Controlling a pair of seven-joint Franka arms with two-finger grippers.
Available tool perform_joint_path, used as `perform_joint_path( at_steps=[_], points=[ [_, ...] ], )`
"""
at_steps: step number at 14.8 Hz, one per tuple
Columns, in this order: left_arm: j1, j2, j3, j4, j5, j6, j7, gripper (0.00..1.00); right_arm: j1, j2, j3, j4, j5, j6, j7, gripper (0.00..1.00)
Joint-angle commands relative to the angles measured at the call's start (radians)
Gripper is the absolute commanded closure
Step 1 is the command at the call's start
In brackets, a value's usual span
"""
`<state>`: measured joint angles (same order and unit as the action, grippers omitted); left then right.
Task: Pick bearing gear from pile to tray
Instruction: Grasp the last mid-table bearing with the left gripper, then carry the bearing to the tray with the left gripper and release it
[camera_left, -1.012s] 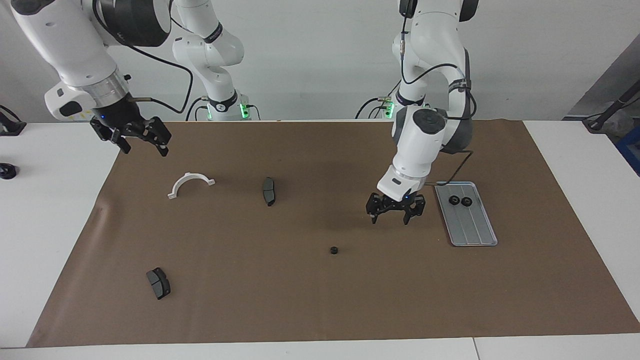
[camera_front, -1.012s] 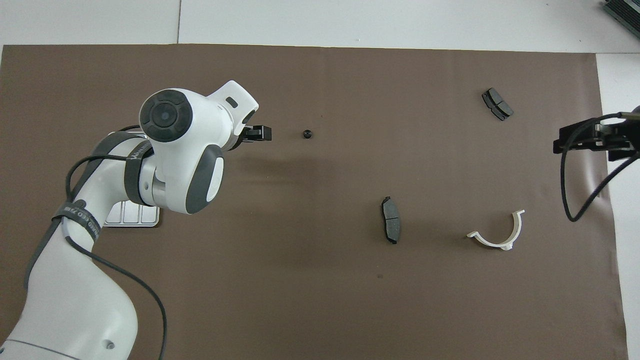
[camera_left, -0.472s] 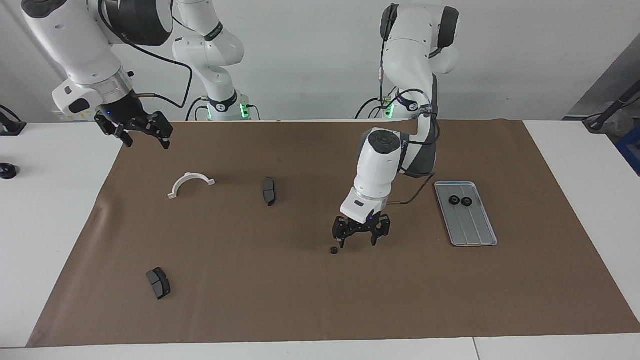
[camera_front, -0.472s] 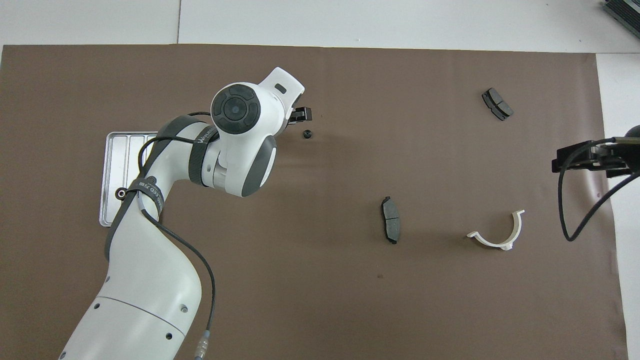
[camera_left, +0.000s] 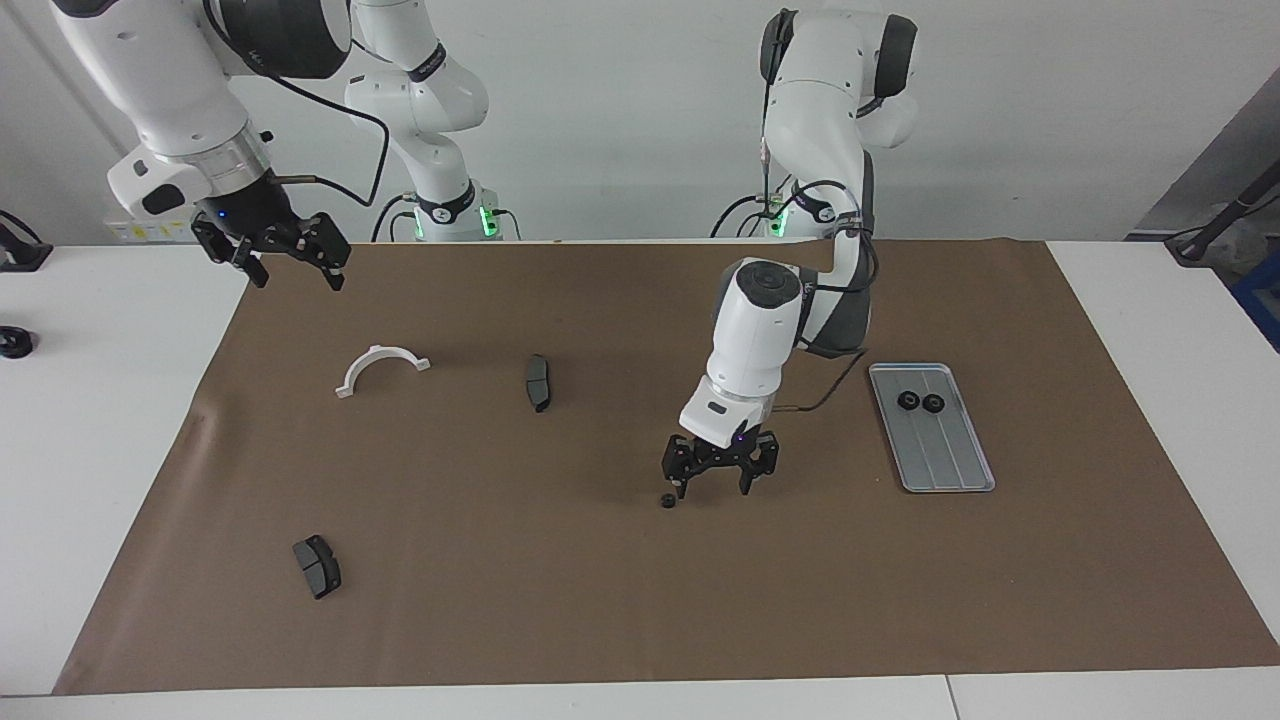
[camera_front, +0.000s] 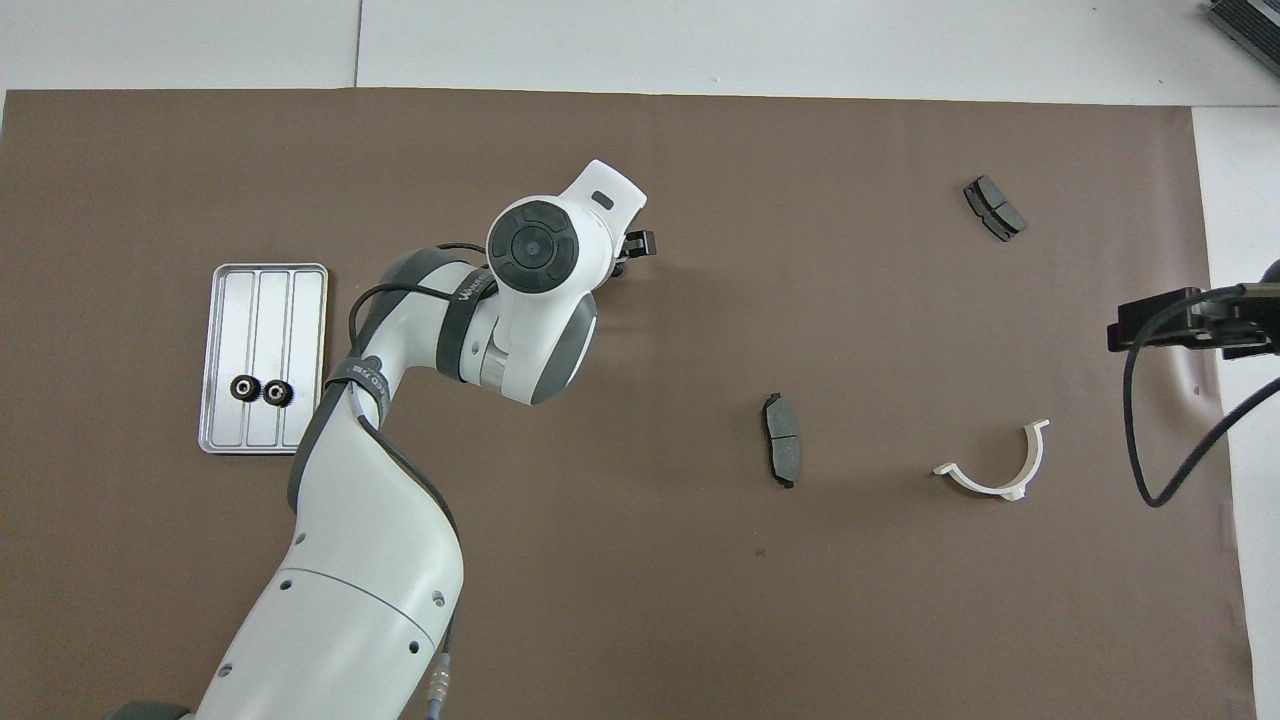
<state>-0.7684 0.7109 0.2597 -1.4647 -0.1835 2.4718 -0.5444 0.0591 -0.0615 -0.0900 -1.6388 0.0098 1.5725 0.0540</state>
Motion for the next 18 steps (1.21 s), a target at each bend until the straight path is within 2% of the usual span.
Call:
perform_joint_path(
  at_steps=[1, 2, 3, 6, 8, 10, 12, 13, 15, 18],
  points=[
    [-0.015, 0.030, 0.018, 0.049, -0.007, 0.001, -0.023, 0.02, -0.005, -0.015, -0.005, 0.008, 0.001, -0.031, 0.010, 0.00],
    [-0.015, 0.030, 0.018, 0.049, -0.007, 0.003, -0.023, 0.11, -0.002, -0.017, -0.005, 0.008, 0.001, -0.031, 0.017, 0.00],
    [-0.019, 0.027, 0.019, 0.043, -0.007, -0.002, -0.025, 0.15, -0.002, -0.018, -0.005, 0.004, 0.001, -0.028, 0.018, 0.00],
    [-0.023, 0.022, 0.018, 0.029, 0.002, -0.001, -0.023, 0.43, -0.001, -0.018, -0.005, 0.004, 0.002, -0.028, 0.018, 0.00],
    [-0.023, 0.016, 0.018, 0.011, 0.021, -0.002, -0.022, 0.44, 0.001, -0.018, -0.005, 0.004, 0.004, -0.028, 0.020, 0.00],
    [-0.023, 0.013, 0.019, 0.009, 0.022, -0.010, -0.019, 0.53, 0.005, -0.018, -0.005, 0.001, 0.004, -0.028, 0.021, 0.00],
    [-0.023, 0.013, 0.019, 0.012, 0.025, -0.037, -0.017, 0.78, 0.024, -0.020, -0.010, 0.000, 0.004, -0.026, 0.021, 0.00],
    [-0.023, 0.012, 0.019, 0.010, 0.032, -0.037, -0.017, 0.85, 0.033, -0.020, -0.013, 0.000, 0.004, -0.026, 0.021, 0.00],
    [-0.023, 0.010, 0.019, 0.006, 0.050, -0.043, -0.017, 0.92, 0.057, -0.020, -0.046, -0.004, 0.004, -0.026, 0.021, 0.00],
    [-0.020, -0.016, 0.023, 0.003, 0.052, -0.095, -0.014, 1.00, 0.053, -0.020, -0.051, -0.006, 0.004, -0.026, 0.021, 0.00]
  ],
)
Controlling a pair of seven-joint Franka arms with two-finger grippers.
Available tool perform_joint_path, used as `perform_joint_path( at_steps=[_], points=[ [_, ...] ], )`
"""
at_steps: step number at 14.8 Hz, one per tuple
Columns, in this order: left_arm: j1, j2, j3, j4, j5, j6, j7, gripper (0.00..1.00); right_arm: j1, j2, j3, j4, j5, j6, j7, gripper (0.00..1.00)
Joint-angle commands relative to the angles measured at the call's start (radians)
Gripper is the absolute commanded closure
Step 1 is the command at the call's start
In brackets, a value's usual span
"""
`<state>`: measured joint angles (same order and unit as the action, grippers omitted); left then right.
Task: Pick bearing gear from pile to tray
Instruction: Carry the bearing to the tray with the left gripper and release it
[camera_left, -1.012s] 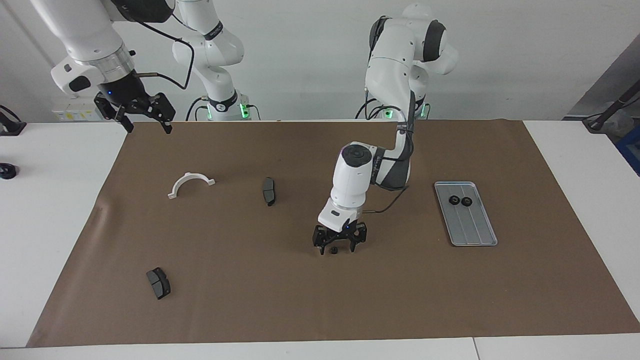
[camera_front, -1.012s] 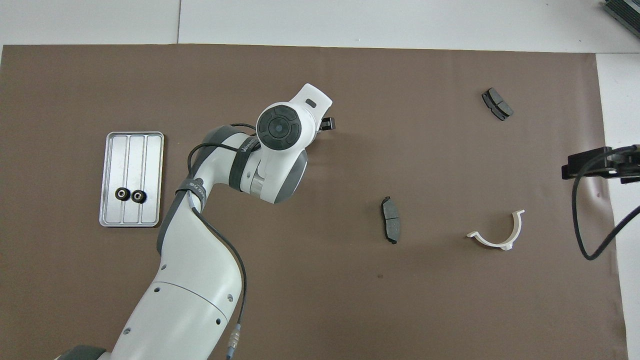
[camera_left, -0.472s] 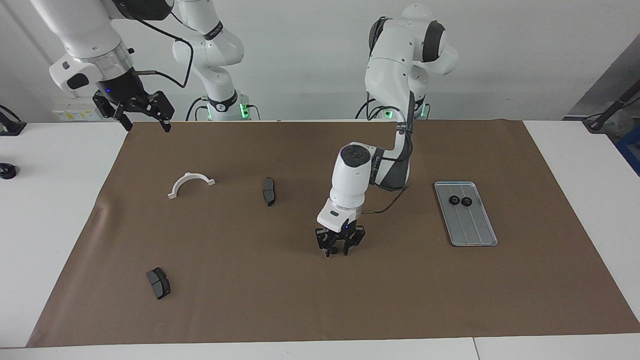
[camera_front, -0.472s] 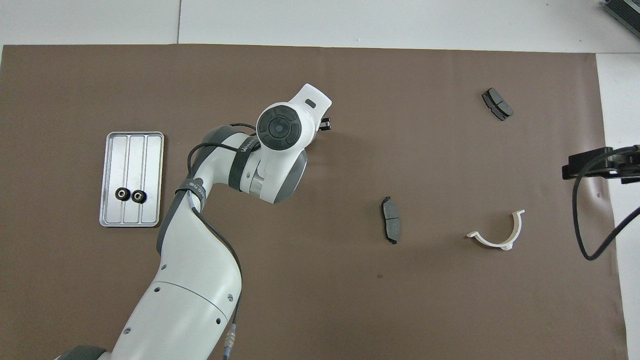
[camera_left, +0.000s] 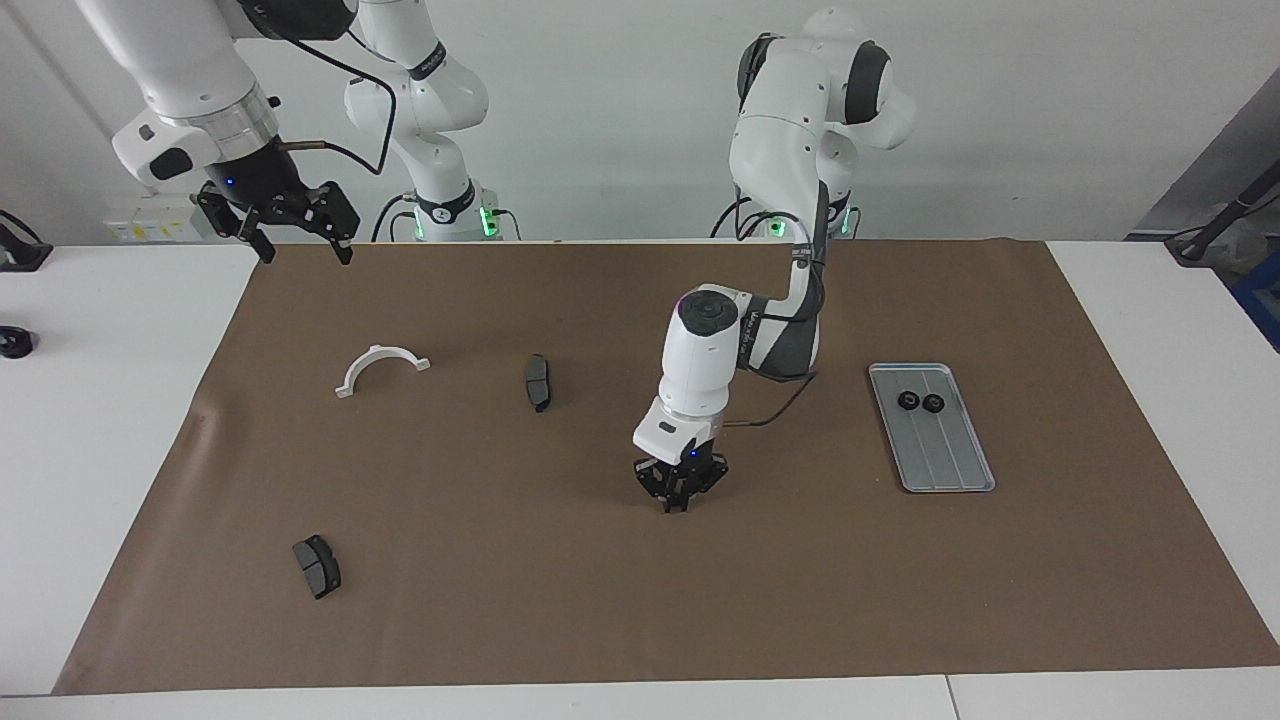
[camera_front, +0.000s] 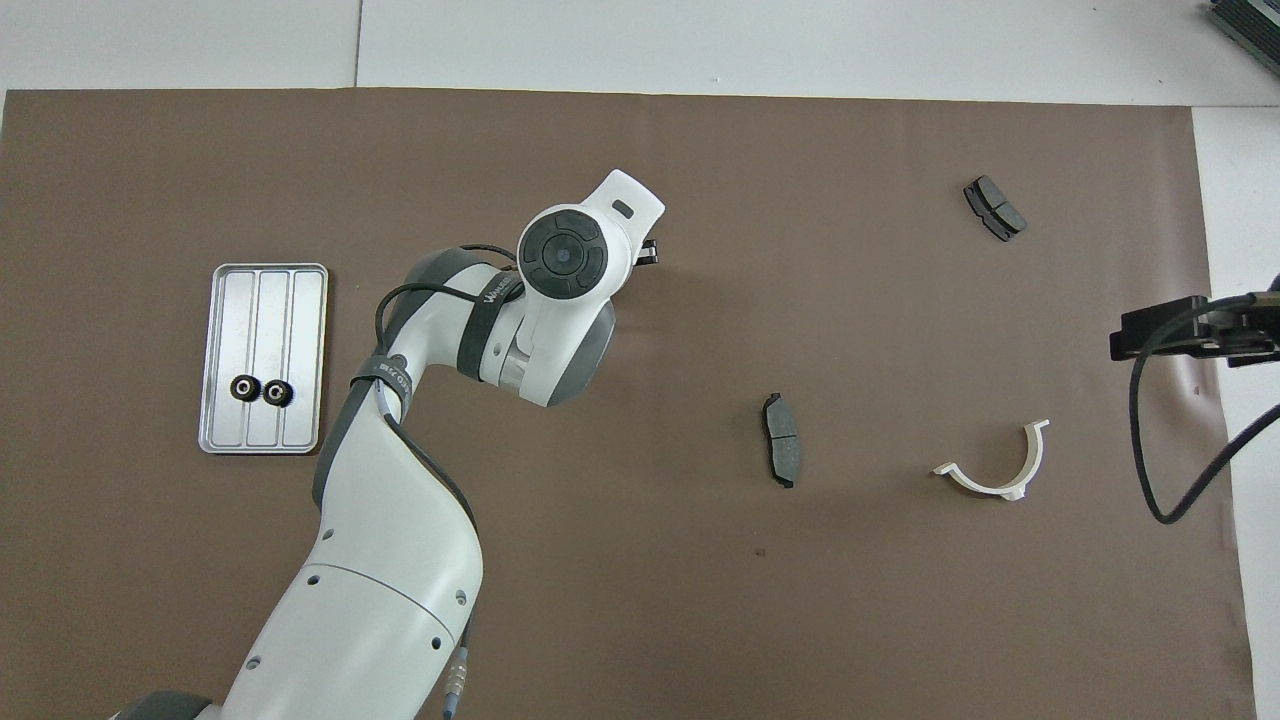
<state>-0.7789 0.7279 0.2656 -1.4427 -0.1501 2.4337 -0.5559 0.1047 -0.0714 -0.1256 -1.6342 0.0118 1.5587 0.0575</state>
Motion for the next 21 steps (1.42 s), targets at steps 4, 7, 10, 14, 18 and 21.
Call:
perform_joint_path(
  at_steps=[4, 7, 10, 14, 18, 21],
  points=[
    [0.007, -0.149, 0.044, -0.135, 0.018, -0.081, 0.042, 1.00, 0.006, -0.013, -0.016, -0.010, 0.002, -0.012, 0.009, 0.00],
    [0.044, -0.275, 0.081, -0.278, 0.018, -0.079, 0.164, 1.00, 0.003, -0.013, -0.014, -0.009, 0.000, -0.012, 0.007, 0.00],
    [0.136, -0.422, 0.078, -0.428, 0.017, -0.074, 0.342, 1.00, -0.003, -0.013, -0.008, -0.009, 0.000, -0.012, 0.007, 0.00],
    [0.257, -0.498, 0.075, -0.541, 0.003, -0.067, 0.543, 1.00, -0.017, -0.013, -0.005, -0.010, 0.000, -0.014, 0.007, 0.00],
    [0.342, -0.505, 0.075, -0.581, -0.086, -0.042, 0.706, 1.00, -0.029, -0.013, -0.002, -0.010, 0.000, -0.014, 0.007, 0.00],
    [0.382, -0.499, 0.075, -0.616, -0.111, 0.017, 0.760, 1.00, -0.050, -0.013, 0.024, -0.009, 0.000, -0.012, 0.005, 0.00]
  ],
)
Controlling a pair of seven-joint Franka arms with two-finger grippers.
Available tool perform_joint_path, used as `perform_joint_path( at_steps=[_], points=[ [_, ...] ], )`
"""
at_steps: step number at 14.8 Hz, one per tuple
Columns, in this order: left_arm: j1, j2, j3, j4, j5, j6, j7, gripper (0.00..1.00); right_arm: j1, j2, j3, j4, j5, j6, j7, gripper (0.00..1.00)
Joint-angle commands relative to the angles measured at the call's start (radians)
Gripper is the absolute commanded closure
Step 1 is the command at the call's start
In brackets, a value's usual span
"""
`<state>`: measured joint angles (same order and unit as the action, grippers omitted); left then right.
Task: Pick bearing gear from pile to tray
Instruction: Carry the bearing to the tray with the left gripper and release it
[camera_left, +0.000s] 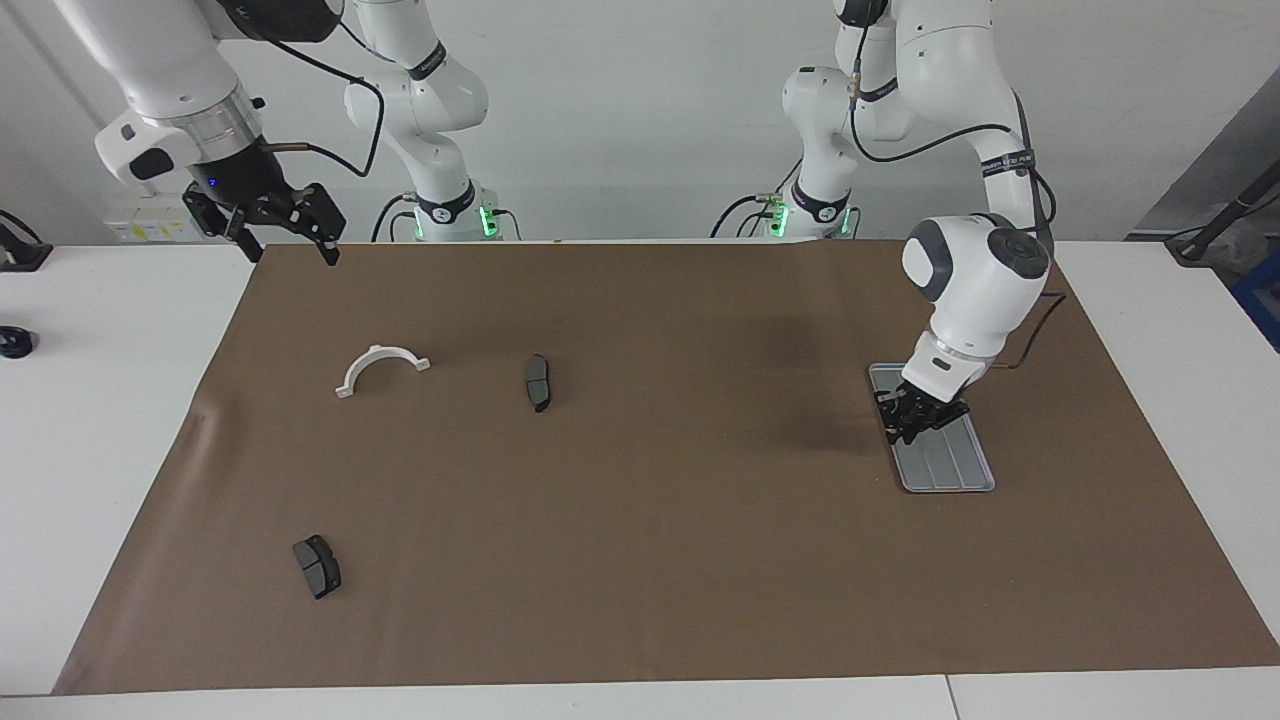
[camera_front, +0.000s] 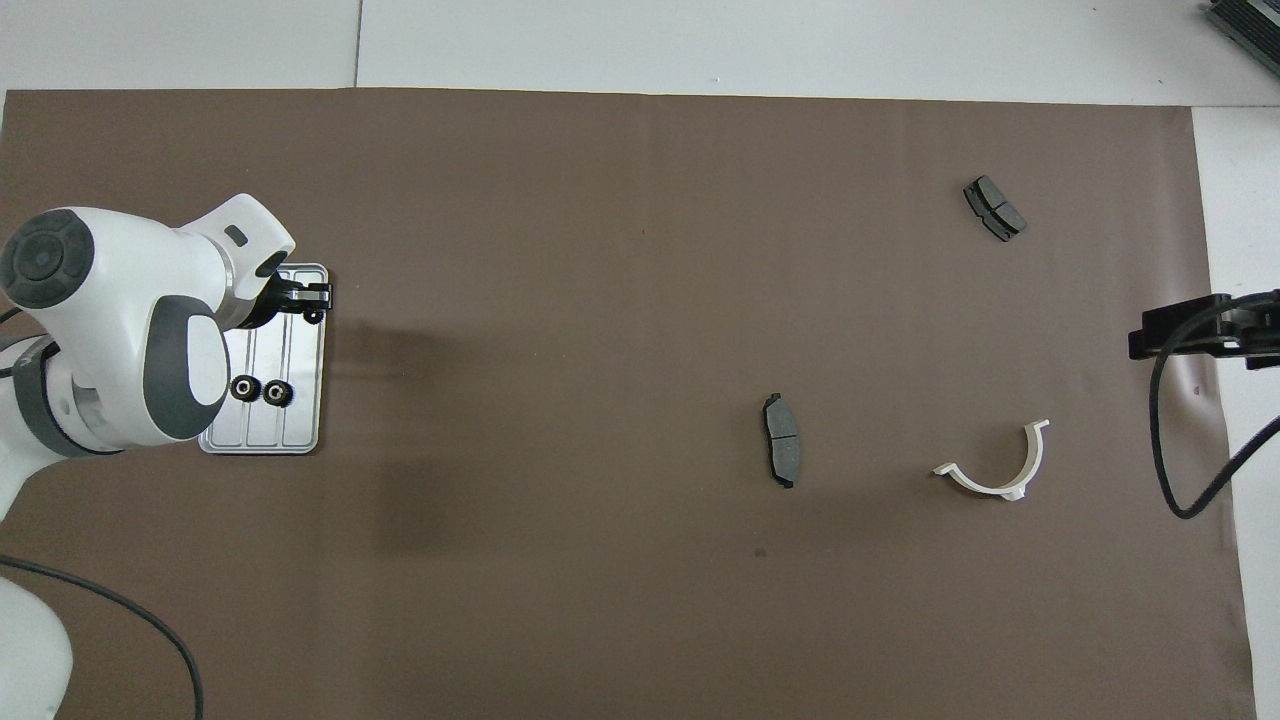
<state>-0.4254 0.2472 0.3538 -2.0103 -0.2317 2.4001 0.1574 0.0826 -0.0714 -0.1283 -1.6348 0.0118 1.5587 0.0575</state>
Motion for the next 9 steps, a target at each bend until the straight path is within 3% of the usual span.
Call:
perform_joint_path(
  at_steps=[1, 6, 8, 9],
  points=[
    [0.040, -0.013, -0.013, -0.048, -0.041, 0.059, 0.056, 1.00, -0.027, -0.001, 0.035, 0.009, -0.006, -0.009, 0.011, 0.00],
    [0.082, 0.040, -0.013, -0.048, -0.077, 0.122, 0.125, 1.00, -0.044, 0.012, 0.041, 0.029, -0.001, -0.005, 0.012, 0.00],
    [0.108, 0.053, -0.015, -0.047, -0.077, 0.125, 0.145, 0.95, -0.056, 0.009, 0.042, 0.018, 0.002, 0.007, 0.011, 0.00],
    [0.108, 0.061, -0.015, -0.047, -0.078, 0.129, 0.148, 0.88, -0.057, 0.005, 0.042, 0.012, 0.002, 0.008, 0.013, 0.00]
  ],
)
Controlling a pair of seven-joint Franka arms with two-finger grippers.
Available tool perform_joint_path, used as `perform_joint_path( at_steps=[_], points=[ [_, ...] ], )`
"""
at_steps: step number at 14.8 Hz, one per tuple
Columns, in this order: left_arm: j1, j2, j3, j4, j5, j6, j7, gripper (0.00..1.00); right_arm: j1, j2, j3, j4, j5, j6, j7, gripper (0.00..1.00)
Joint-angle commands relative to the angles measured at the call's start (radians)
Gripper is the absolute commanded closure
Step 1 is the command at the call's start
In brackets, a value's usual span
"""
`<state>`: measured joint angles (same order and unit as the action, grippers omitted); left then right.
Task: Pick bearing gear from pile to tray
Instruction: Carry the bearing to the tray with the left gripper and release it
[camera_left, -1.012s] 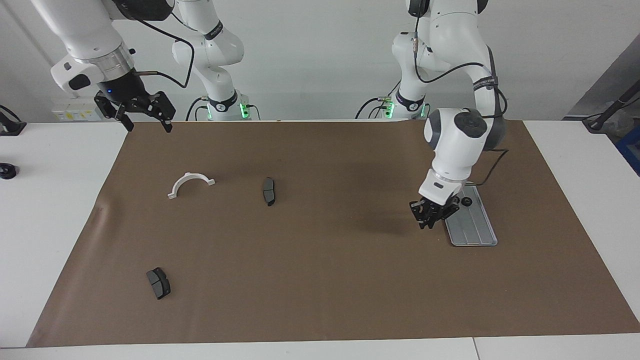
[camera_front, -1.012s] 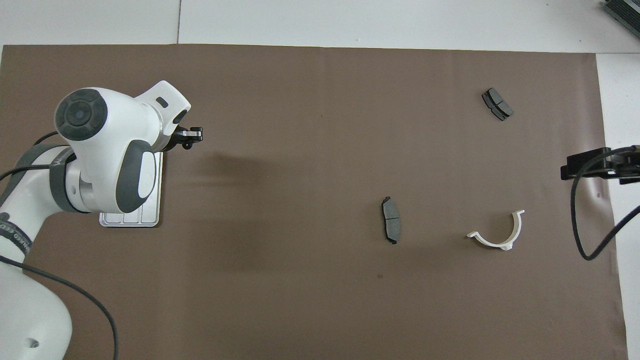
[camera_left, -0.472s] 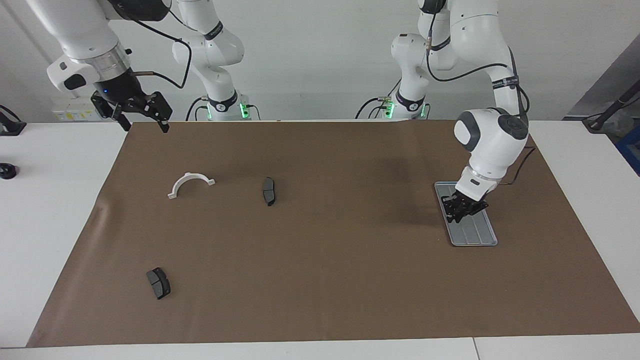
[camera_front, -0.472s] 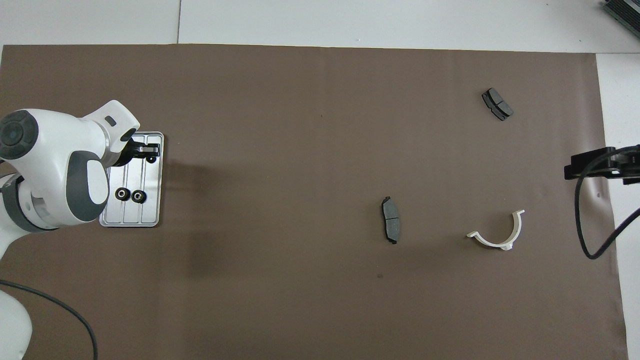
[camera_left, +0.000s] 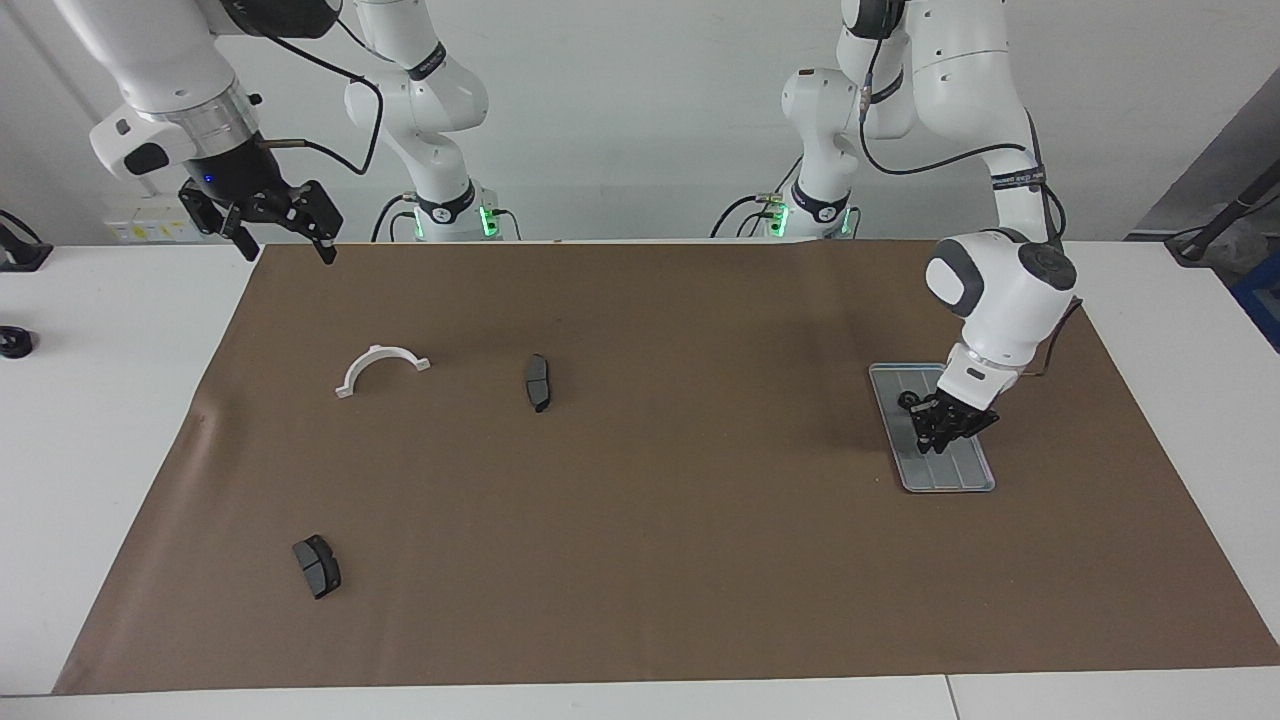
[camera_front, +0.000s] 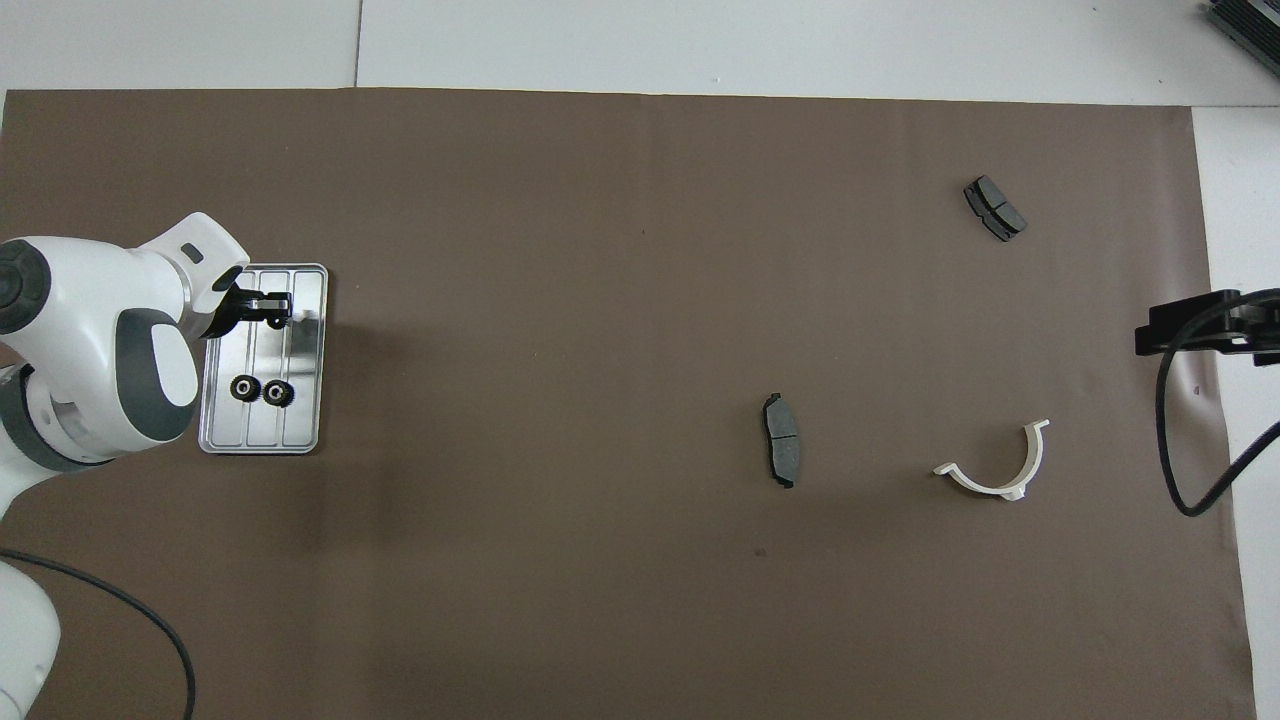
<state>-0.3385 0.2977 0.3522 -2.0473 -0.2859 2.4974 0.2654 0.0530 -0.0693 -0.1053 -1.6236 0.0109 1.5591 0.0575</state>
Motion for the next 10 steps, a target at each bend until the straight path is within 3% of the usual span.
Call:
perform_joint_path(
  at_steps=[1, 3, 4, 5, 10],
  points=[
    [0.019, 0.014, -0.013, -0.010, -0.033, 0.037, 0.040, 0.78, -0.025, 0.002, 0.019, -0.001, 0.003, 0.007, 0.010, 0.00],
    [0.016, 0.014, -0.013, -0.010, -0.105, 0.038, 0.040, 0.54, -0.025, -0.001, 0.025, 0.001, 0.003, 0.006, 0.010, 0.00],
    [0.015, 0.017, -0.012, -0.010, -0.111, 0.035, 0.044, 0.37, -0.025, -0.003, 0.027, 0.001, 0.003, -0.005, 0.008, 0.00],
    [0.013, 0.017, -0.010, -0.010, -0.111, 0.031, 0.058, 0.00, -0.025, -0.003, 0.026, 0.001, 0.003, -0.004, 0.008, 0.00],
    [0.015, -0.064, -0.004, 0.001, -0.108, -0.030, 0.095, 0.00, -0.016, -0.003, 0.027, 0.001, 0.003, -0.004, 0.008, 0.00]
  ],
)
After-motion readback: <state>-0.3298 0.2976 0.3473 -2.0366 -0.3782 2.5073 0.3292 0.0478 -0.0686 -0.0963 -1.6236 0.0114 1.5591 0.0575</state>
